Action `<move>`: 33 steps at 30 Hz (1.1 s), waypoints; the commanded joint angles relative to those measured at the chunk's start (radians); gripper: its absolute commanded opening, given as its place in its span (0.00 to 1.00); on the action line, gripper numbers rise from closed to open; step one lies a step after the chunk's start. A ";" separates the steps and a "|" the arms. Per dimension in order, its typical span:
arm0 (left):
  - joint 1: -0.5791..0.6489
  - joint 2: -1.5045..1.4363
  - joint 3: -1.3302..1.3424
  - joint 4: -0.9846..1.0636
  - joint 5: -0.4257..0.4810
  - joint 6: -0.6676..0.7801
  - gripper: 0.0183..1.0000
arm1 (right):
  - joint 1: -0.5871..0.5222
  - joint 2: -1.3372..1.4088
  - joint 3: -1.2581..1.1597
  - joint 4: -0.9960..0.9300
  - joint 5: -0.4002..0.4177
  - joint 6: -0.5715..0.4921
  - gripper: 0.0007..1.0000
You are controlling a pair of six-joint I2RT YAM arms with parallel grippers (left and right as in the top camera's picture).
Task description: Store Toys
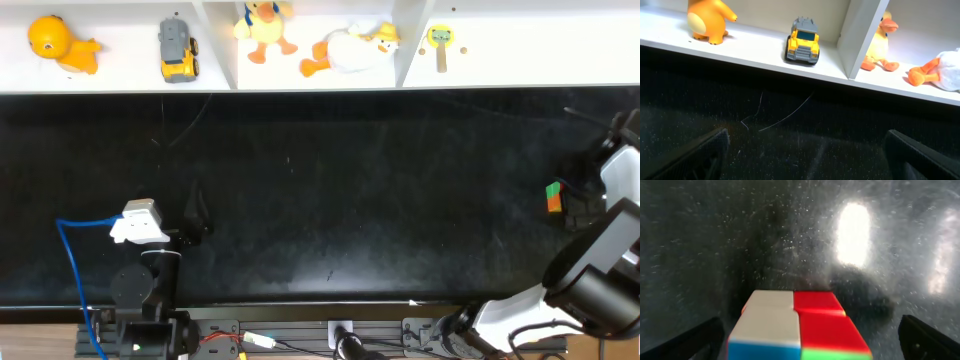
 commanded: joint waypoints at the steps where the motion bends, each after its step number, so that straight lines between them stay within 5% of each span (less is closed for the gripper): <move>1: -0.006 -0.012 -0.003 -0.002 0.013 -0.024 1.00 | -0.005 0.009 0.009 0.019 0.027 0.003 0.86; 10: -0.006 -0.012 -0.003 -0.002 0.013 -0.024 1.00 | -0.005 0.010 0.009 0.038 0.038 -0.019 0.56; 27: -0.006 -0.012 -0.003 -0.002 0.013 -0.024 1.00 | -0.005 0.009 0.011 0.036 0.038 -0.056 0.34; 33: -0.006 -0.012 -0.003 -0.002 0.013 -0.024 1.00 | -0.002 -0.022 0.129 -0.078 0.039 -0.211 0.04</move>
